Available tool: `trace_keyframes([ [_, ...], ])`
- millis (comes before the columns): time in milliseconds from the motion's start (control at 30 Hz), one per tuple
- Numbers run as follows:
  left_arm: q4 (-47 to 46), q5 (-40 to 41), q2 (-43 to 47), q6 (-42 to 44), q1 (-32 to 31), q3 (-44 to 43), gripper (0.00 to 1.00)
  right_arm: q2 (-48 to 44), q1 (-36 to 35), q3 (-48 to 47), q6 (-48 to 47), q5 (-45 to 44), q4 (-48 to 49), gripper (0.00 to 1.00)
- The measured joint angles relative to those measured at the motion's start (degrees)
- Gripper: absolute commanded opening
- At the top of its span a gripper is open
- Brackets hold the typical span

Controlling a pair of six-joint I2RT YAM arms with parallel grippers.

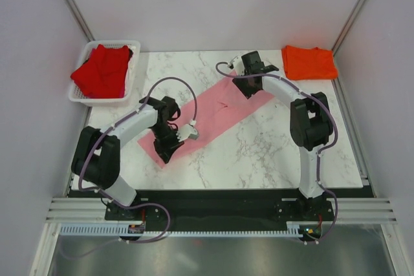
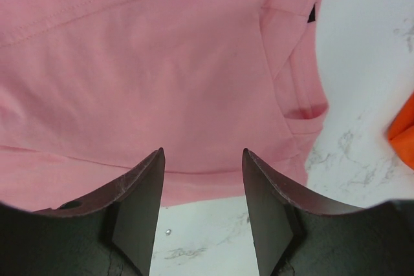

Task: Fold and stack the t-shirts
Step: Fold the tshirt

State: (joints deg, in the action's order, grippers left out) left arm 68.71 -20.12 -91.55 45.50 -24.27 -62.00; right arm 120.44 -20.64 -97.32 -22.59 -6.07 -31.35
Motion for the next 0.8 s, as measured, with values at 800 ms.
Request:
trace_keyframes([
  [800, 1.8, -12.4, -5.5, -6.7, -16.4, -4.2, 0.02, 7.9, -2.0, -6.4, 1.8, -0.5, -1.7, 0.57],
])
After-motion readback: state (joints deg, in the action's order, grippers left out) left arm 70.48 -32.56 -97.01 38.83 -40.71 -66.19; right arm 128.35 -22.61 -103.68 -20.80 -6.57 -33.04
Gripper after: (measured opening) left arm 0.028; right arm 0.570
